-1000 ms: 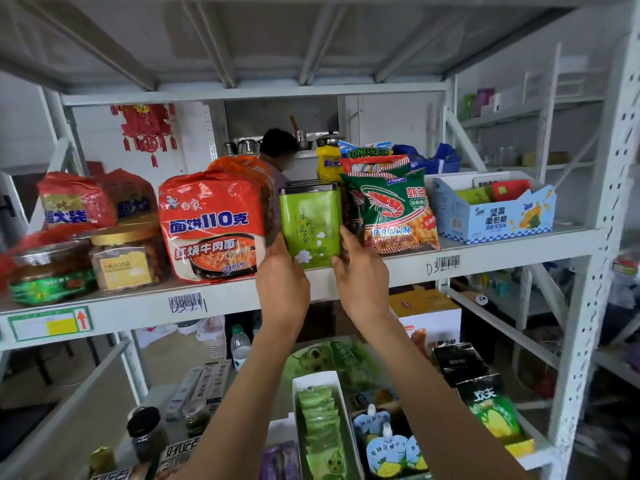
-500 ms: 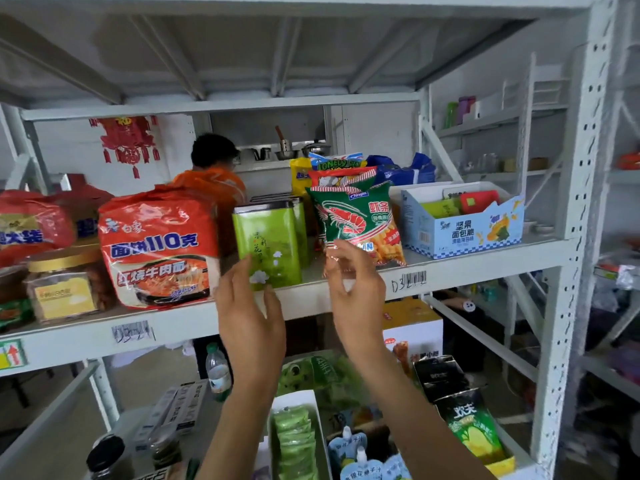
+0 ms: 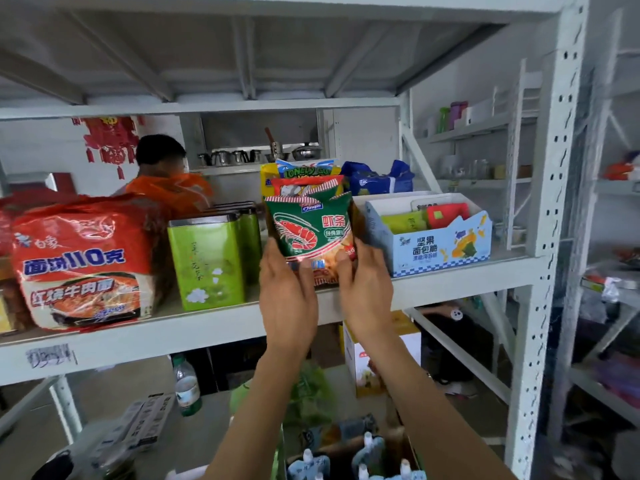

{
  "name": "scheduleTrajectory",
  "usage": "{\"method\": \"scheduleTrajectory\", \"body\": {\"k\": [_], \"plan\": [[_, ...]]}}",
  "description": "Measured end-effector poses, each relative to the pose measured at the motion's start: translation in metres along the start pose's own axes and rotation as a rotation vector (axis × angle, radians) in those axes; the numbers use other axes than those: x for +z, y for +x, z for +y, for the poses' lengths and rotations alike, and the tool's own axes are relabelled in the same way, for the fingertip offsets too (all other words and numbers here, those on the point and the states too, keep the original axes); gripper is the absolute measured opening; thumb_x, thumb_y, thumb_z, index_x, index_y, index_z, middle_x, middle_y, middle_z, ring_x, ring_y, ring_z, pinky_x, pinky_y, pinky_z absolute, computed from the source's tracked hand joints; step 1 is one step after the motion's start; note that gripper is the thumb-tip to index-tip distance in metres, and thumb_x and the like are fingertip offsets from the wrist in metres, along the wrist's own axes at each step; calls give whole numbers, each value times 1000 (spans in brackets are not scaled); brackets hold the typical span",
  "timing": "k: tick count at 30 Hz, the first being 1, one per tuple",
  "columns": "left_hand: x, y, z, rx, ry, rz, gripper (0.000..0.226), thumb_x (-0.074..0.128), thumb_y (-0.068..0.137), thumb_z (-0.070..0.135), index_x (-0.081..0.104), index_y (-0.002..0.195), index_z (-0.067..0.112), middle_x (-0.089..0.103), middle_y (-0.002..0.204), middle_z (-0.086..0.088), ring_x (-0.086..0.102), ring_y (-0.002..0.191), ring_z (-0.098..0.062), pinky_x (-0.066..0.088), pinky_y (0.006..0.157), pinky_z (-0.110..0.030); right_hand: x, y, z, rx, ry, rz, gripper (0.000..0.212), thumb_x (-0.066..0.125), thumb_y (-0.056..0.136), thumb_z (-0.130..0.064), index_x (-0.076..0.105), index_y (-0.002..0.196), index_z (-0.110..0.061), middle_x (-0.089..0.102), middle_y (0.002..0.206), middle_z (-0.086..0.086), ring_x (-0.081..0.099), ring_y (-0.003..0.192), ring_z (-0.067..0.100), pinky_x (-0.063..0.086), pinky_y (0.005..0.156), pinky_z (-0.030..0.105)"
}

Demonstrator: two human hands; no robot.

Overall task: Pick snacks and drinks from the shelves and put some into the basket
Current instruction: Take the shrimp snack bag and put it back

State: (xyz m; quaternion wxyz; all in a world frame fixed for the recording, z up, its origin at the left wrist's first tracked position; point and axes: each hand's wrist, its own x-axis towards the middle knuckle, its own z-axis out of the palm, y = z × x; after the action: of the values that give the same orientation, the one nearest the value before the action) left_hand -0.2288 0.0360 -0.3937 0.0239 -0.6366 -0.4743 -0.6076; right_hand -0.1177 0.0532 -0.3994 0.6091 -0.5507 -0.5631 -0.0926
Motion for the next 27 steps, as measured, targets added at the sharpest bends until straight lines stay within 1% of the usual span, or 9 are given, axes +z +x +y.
{"method": "scheduleTrajectory", "body": {"k": [2, 5, 10, 14, 16, 18, 21, 24, 27], "plan": [[3, -3, -1, -21, 60, 30, 61, 39, 103, 37, 27, 150, -1, 45, 144, -22, 50, 125, -39, 48, 91, -44, -1, -3, 3, -31, -22, -5, 67, 17, 96, -54, 48, 138, -13, 61, 116, 8, 56, 105, 23, 45, 76, 31], [6, -2, -1, -21, 140, 39, 67, 31, 100, 46, 33, 147, -3, 57, 130, -25, 62, 104, -43, 51, 72, -43, -4, -5, 4, -60, -19, -20, 68, 16, 97, -56, 52, 133, -10, 65, 110, 7, 60, 98, 23, 45, 73, 30], [7, 0, -5, 5, 127, 105, 60, 32, 100, 45, 48, 136, 0, 67, 114, -22, 67, 87, -41, 51, 64, -40, -13, -7, 8, -33, 94, -57, 51, 33, 99, -51, 58, 118, -10, 69, 106, 7, 64, 94, 24, 44, 70, 25], [2, -6, 0, -72, -56, 146, 51, 47, 97, 42, 51, 135, 9, 70, 106, -5, 67, 87, -24, 52, 70, -36, -23, -5, 12, 2, 218, -133, 36, 45, 101, -41, 55, 123, -14, 65, 114, 2, 61, 96, 11, 40, 70, 11], [-1, -10, 6, -121, -219, 156, 48, 54, 94, 42, 52, 133, 14, 66, 101, 10, 64, 87, -8, 53, 76, -32, -27, -3, 13, 26, 306, -172, 37, 47, 100, -43, 54, 127, -18, 62, 118, -1, 58, 98, 6, 48, 78, 18], [-5, -13, 11, -168, -384, 146, 41, 63, 95, 31, 53, 132, 16, 63, 106, 13, 61, 92, 2, 52, 80, -25, -30, -2, 14, 62, 395, -218, 44, 47, 96, -51, 52, 130, -22, 61, 122, -2, 60, 106, 9, 54, 88, 32], [-11, -18, 16, -247, -554, 126, 41, 63, 95, 22, 52, 134, 18, 63, 115, 7, 61, 102, 0, 51, 86, -21, -38, -1, 13, 122, 567, -304, 48, 49, 93, -54, 50, 132, -26, 62, 124, -2, 62, 110, 10, 55, 91, 35], [-15, -26, 21, -295, -635, 66, 46, 63, 95, 27, 53, 139, 19, 66, 123, 3, 63, 114, -11, 51, 97, -33, -57, -6, 10, 147, 697, -351, 38, 56, 97, -38, 52, 131, -22, 65, 121, 0, 64, 107, 7, 56, 88, 26], [-21, -35, 29, -320, -681, -3, 43, 62, 95, 28, 56, 136, 18, 70, 121, -1, 64, 115, -18, 49, 103, -43, -77, -13, 10, 180, 794, -387, 38, 59, 91, -43, 55, 124, -24, 67, 115, -5, 66, 103, 3, 55, 85, 21]]}}
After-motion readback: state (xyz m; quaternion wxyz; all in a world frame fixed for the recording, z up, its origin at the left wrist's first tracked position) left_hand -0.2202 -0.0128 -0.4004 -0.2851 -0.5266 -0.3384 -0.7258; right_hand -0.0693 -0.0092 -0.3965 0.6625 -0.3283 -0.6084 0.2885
